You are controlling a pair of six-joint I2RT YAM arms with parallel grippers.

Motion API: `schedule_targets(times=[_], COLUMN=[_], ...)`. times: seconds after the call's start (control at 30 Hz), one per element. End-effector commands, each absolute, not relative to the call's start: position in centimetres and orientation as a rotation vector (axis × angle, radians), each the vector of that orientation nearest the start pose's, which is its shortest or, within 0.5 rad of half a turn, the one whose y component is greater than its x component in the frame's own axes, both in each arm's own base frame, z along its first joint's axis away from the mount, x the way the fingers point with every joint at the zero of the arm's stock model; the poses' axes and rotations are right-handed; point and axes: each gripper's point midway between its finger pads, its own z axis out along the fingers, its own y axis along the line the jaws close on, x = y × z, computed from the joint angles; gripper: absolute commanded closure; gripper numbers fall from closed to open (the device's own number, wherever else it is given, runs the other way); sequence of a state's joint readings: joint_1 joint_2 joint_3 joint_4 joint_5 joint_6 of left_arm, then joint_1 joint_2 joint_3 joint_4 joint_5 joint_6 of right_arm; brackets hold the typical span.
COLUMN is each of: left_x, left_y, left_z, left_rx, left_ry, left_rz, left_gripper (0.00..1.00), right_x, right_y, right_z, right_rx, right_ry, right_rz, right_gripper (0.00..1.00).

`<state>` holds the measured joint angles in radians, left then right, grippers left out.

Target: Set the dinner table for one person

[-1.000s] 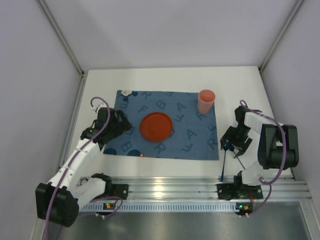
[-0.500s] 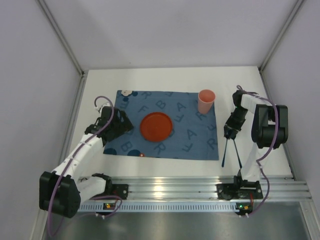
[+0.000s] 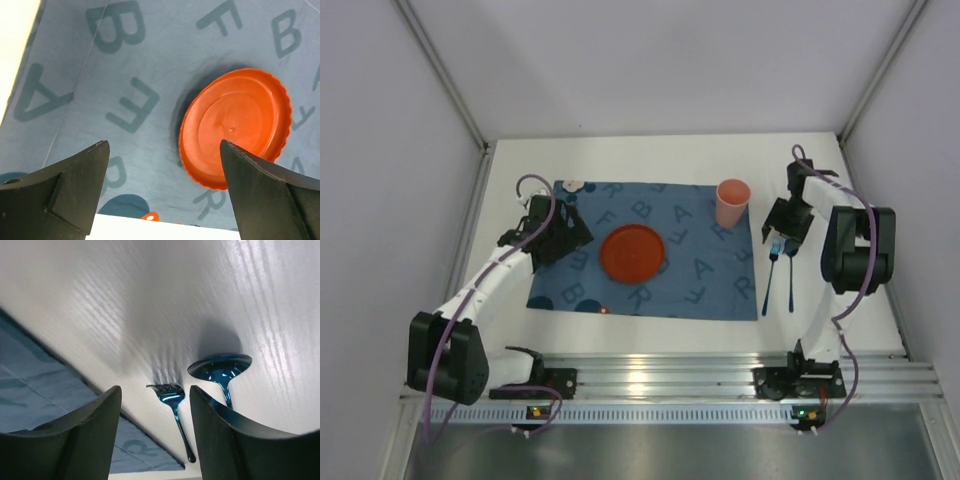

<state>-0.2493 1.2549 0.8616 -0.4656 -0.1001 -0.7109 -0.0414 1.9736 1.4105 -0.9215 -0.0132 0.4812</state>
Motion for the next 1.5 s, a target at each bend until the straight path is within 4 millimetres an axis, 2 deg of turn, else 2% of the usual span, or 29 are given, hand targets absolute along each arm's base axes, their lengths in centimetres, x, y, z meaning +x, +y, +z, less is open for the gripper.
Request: schedule_targets(times=[0.0, 0.03, 0.07, 0.17, 0.2, 0.33, 0.43, 0.6, 0.77, 0.87, 0.9, 1.03, 1.1, 1.23, 1.37, 1.4, 1.47], left_x=[33.8, 34.0, 34.1, 34.4, 34.5, 34.1, 33.7, 32.5, 31.8, 31.5, 31.4, 30.8, 30.5, 29.9, 29.7, 29.8, 29.8], left_y=[-9.8, -10.1, -10.2, -10.7, -10.8, -11.2, -11.2, -10.8, -10.2, -9.8, -9.7, -9.2, -9.1, -9.2, -9.1, -9.1, -9.2], left_z=[13.5, 13.7, 13.6, 13.8, 13.8, 13.8, 14.0, 14.6, 14.8, 15.3, 15.4, 15.6, 15.4, 15.1, 15.5, 15.6, 15.7], left_rx=[-0.577, -0.573, -0.571, -0.555, -0.548, -0.531, -0.525, -0.517, -0.521, -0.524, -0.526, -0.536, -0.551, -0.566, -0.572, -0.567, -0.566], left_ry=[2.303, 2.299, 2.303, 2.305, 2.305, 2.316, 2.317, 2.315, 2.319, 2.304, 2.305, 2.308, 2.316, 2.329, 2.321, 2.318, 2.319], left_rz=[-0.370, -0.384, -0.385, -0.396, -0.397, -0.407, -0.407, -0.397, -0.369, -0.357, -0.352, -0.325, -0.320, -0.334, -0.336, -0.337, -0.341], left_gripper=[0.03, 0.04, 0.04, 0.04, 0.04, 0.04, 0.04, 0.04, 0.04, 0.04, 0.04, 0.04, 0.04, 0.04, 0.04, 0.04, 0.04], right_x=[36.2, 35.7, 35.1, 33.1, 32.2, 30.8, 31.1, 32.2, 31.9, 31.5, 31.0, 30.6, 31.0, 31.7, 32.1, 31.6, 31.6], right_y=[-0.1, -0.3, -0.5, -1.1, -1.4, -2.2, -2.8, -4.4, -5.4, -5.7, -5.8, -5.8, -5.8, -5.9, -6.5, -6.5, -6.3], right_z=[7.5, 8.2, 9.9, 10.6, 9.9, 7.7, 5.6, 3.3, 1.2, -0.1, -0.7, -1.4, -0.8, 1.6, 5.7, 7.4, 9.4], right_rx=[0.700, 0.705, 0.708, 0.731, 0.739, 0.776, 0.832, 0.888, 0.918, 0.939, 0.942, 0.931, 0.925, 0.915, 0.893, 0.885, 0.866], right_ry=[2.763, 2.743, 2.706, 2.687, 2.703, 2.750, 2.762, 2.776, 2.805, 2.815, 2.832, 2.844, 2.828, 2.777, 2.710, 2.687, 2.653], right_rz=[0.034, 0.020, 0.011, -0.042, -0.070, -0.133, -0.125, -0.157, -0.199, -0.210, -0.219, -0.232, -0.215, -0.215, -0.255, -0.269, -0.261], right_gripper=[0.42, 0.42, 0.42, 0.42, 0.42, 0.46, 0.50, 0.54, 0.58, 0.68, 0.74, 0.93, 1.00, 1.00, 1.00, 1.00, 1.00])
